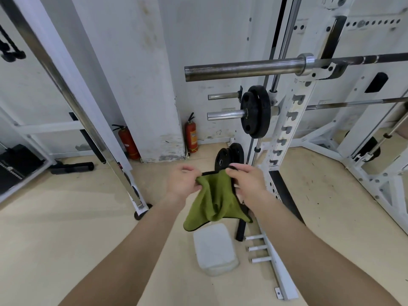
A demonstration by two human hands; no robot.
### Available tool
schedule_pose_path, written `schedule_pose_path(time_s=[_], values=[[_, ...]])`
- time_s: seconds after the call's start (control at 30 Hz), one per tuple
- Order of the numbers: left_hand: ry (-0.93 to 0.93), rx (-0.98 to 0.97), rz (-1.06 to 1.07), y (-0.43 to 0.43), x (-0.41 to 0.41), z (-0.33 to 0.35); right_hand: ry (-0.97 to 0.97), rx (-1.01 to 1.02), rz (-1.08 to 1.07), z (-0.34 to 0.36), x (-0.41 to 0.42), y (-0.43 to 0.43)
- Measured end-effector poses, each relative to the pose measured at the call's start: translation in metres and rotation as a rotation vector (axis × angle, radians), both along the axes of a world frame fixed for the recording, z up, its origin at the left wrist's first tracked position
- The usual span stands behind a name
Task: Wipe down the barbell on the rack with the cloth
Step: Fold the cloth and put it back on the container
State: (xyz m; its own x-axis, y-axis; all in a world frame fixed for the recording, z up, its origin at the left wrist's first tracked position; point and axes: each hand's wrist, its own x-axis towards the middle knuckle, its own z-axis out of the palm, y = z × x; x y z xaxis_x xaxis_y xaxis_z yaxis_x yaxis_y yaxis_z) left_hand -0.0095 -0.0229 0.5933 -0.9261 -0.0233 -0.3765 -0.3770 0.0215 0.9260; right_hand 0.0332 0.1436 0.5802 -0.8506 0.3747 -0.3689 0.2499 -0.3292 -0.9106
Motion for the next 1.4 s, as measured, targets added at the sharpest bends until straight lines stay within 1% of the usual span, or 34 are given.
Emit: schedule_pose_path(time_s=[0.07, 0.13, 0.2, 0.27, 0.33, 0.4, 0.47, 0.57, 0.6, 0.63, 0.67, 0.73, 0.83, 0.93, 1.03, 1.23, 1.3, 1.4], values=[[0.073, -0.007, -0.094, 0.016, 0.008, 0.008, 0.075, 0.064, 0.088, 0.003, 0.006, -0.019], [0.128, -0.032, -0.142, 0.019, 0.013, 0.014, 0.147, 0.085, 0.11, 0.005, 0.008, -0.026], [0.107, 0.013, -0.162, 0.013, 0.016, 0.02, 0.191, 0.077, 0.152, 0.007, 0.01, -0.023], [0.09, 0.084, -0.216, 0.005, 0.018, 0.023, 0.218, 0.069, 0.238, 0.007, 0.011, -0.016], [0.103, 0.12, -0.29, -0.004, 0.019, 0.023, 0.225, 0.066, 0.307, 0.003, 0.011, -0.011], [0.127, 0.133, -0.401, -0.012, 0.018, 0.022, 0.228, 0.098, 0.324, 0.0, 0.009, -0.006], [0.202, 0.025, -0.455, -0.02, 0.018, 0.015, 0.23, 0.125, 0.352, 0.001, 0.005, -0.001], [0.366, -0.346, -0.297, -0.032, 0.008, -0.014, 0.226, 0.166, 0.437, -0.001, -0.002, 0.009], [0.38, -0.445, -0.32, -0.036, 0.004, -0.026, 0.22, 0.176, 0.464, -0.004, -0.005, 0.012], [0.355, -0.482, -0.383, -0.038, 0.002, -0.039, 0.21, 0.179, 0.489, -0.008, -0.009, 0.015], [0.305, -0.468, -0.435, -0.038, -0.003, -0.055, 0.197, 0.179, 0.513, -0.014, -0.013, 0.018], [0.229, -0.358, -0.478, -0.037, -0.015, -0.088, 0.162, 0.164, 0.542, -0.031, -0.023, 0.024], [0.208, -0.345, -0.426, -0.037, -0.028, -0.133, 0.073, 0.16, 0.5, -0.078, -0.038, 0.035], [0.1, -0.321, -0.396, -0.035, -0.04, -0.184, -0.051, 0.199, 0.391, -0.149, -0.054, 0.046], [0.032, -0.371, -0.405, -0.027, -0.058, -0.244, -0.147, 0.251, 0.345, -0.224, -0.073, 0.046], [0.012, -0.479, -0.301, -0.015, -0.104, -0.356, -0.157, 0.306, 0.269, -0.353, -0.119, 0.038], [-0.012, -0.517, -0.316, -0.014, -0.106, -0.396, -0.172, 0.309, 0.255, -0.394, -0.12, 0.036], [-0.056, -0.593, -0.394, -0.016, -0.094, -0.468, -0.211, 0.315, 0.237, -0.464, -0.103, 0.032]])
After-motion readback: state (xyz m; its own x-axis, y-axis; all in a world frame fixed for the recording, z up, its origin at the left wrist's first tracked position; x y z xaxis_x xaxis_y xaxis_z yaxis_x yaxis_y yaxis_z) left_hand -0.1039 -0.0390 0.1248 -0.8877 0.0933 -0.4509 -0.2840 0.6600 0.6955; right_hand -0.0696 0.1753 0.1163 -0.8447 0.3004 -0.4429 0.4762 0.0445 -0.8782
